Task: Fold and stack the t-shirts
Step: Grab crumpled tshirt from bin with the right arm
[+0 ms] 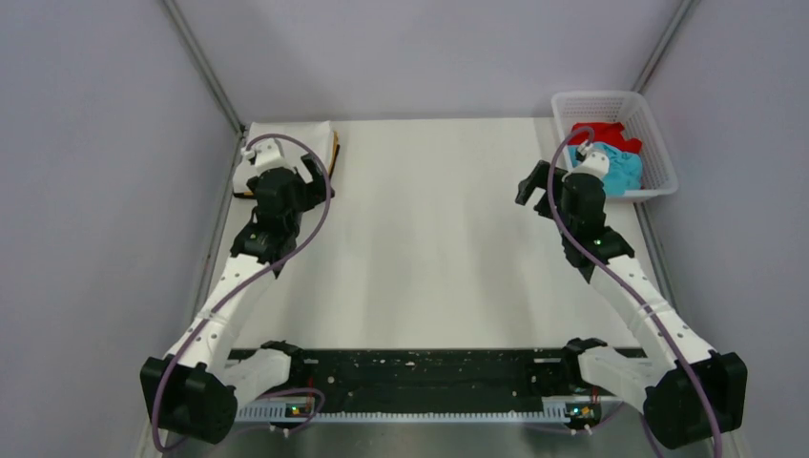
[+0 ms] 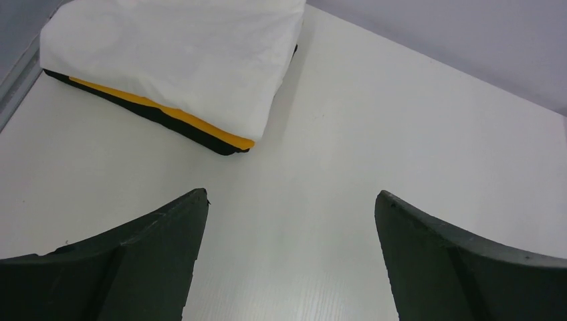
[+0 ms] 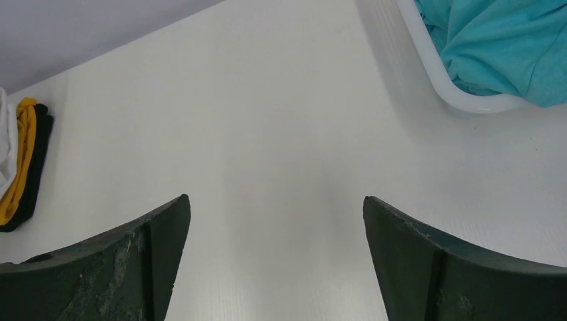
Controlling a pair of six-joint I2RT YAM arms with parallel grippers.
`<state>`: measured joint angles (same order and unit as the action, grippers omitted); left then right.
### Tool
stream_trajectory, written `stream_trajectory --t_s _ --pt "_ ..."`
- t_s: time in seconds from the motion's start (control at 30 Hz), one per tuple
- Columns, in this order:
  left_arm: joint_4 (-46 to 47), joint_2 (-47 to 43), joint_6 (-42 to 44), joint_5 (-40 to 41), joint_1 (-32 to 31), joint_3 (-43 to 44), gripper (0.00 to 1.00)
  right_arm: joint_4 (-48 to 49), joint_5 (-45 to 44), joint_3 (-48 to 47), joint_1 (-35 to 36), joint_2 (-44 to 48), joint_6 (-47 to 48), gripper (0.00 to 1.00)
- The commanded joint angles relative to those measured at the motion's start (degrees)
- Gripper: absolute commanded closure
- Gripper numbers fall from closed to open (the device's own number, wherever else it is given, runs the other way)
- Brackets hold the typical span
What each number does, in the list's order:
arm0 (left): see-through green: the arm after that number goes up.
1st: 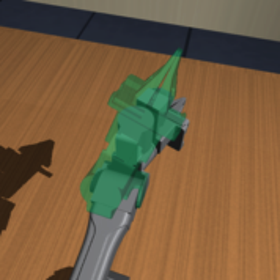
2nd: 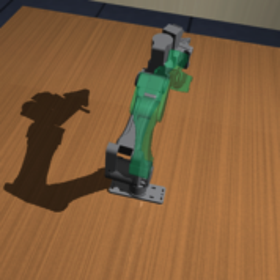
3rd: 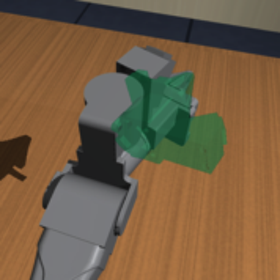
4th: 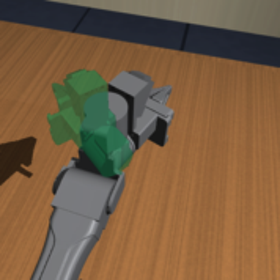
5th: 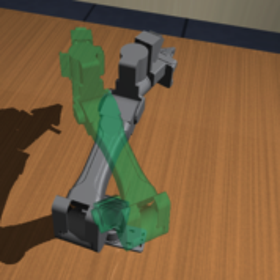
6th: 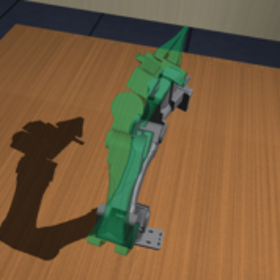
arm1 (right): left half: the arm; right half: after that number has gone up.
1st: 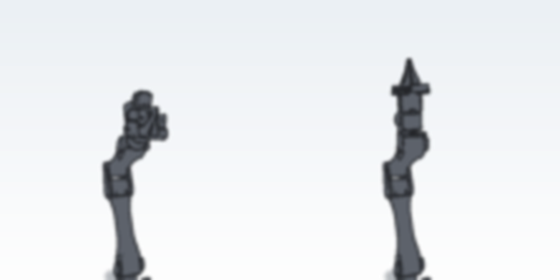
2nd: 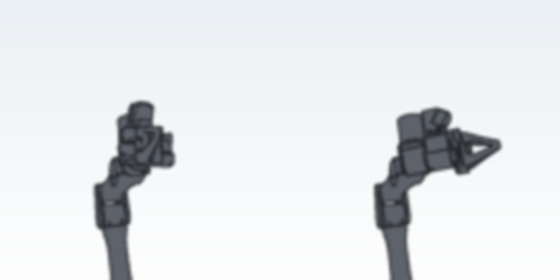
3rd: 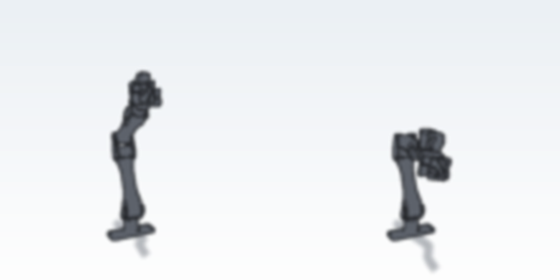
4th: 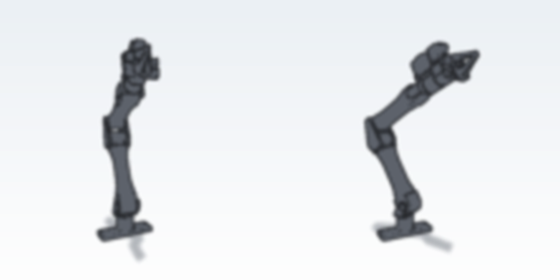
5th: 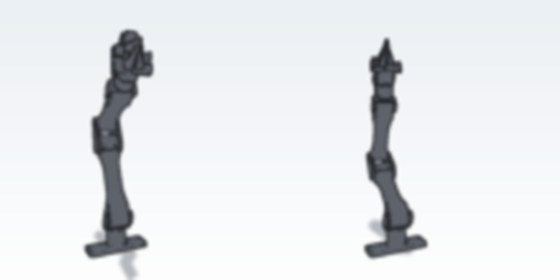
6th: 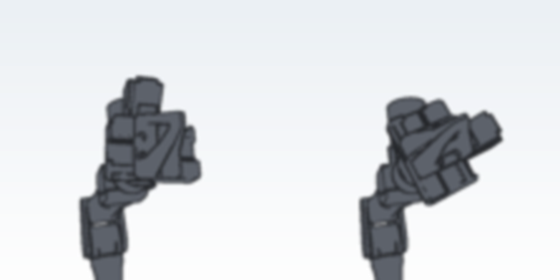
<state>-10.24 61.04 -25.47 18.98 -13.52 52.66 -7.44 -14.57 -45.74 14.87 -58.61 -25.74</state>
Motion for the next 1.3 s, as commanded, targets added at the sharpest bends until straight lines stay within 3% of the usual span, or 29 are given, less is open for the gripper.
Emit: stream_trajectory --t_s 0.0,0.2,0.4,0.53,0.67,0.73,0.77,0.83,0.87,1.0,1.13,1.27 --pt "0.8 -2.5 0.2 0.9 0.2 -1.8 0.01 0.7 -2.2 -1.3 0.1 -1.0 1.3 0.01" --pt "0.9 -1.2 -1.4 0.7 0.2 -2.4 0.01 -2.9 -13.2 -9.1 -1.9 -8.8 5.3 0.01" --pt "0.6 0.3 -3.0 0.3 0.2 -1.8 0.01 -11.8 -9.3 -24.2 -15.9 -22.6 3.4 0.02" --pt "0.0 0.2 -3.4 0.5 0.1 -1.8 0.01 -13.4 -10.1 -31.7 -20.5 -32.9 4.6 0.05" --pt "-0.8 -0.2 -4.0 1.8 0.2 -2.2 0.01 -12.5 -6.0 -37.4 -24.4 -42.9 3.9 0.17" --pt "-0.6 -0.6 -4.1 1.9 0.2 -2.5 0.01 -12.2 -2.6 -41.0 -25.3 -47.0 5.4 0.30" --pt "-0.5 -0.8 -4.0 1.9 0.2 -2.6 0.01 -12.6 -1.8 -42.8 -25.5 -48.2 6.1 0.45" --pt "-0.7 -1.1 -4.0 2.6 0.2 -2.7 0.01 -13.2 0.0 -45.2 -25.5 -48.3 6.6 0.93" --pt "-0.9 -1.2 -4.0 3.0 0.2 -2.6 0.01 -12.9 0.5 -45.8 -25.5 -47.3 6.6 1.00" --pt "-0.8 -1.5 -3.8 3.4 0.2 -2.5 0.01 -11.4 3.6 -48.2 -25.4 -39.9 7.1 1.00" --pt "0.0 -1.5 -3.6 3.1 0.2 -2.2 0.01 -12.9 13.5 -53.2 -24.1 -34.3 8.3 1.00" --pt "-0.2 -1.3 -3.5 3.4 0.2 -1.4 0.01 -14.8 22.1 -57.8 -17.9 -30.0 11.4 1.00"
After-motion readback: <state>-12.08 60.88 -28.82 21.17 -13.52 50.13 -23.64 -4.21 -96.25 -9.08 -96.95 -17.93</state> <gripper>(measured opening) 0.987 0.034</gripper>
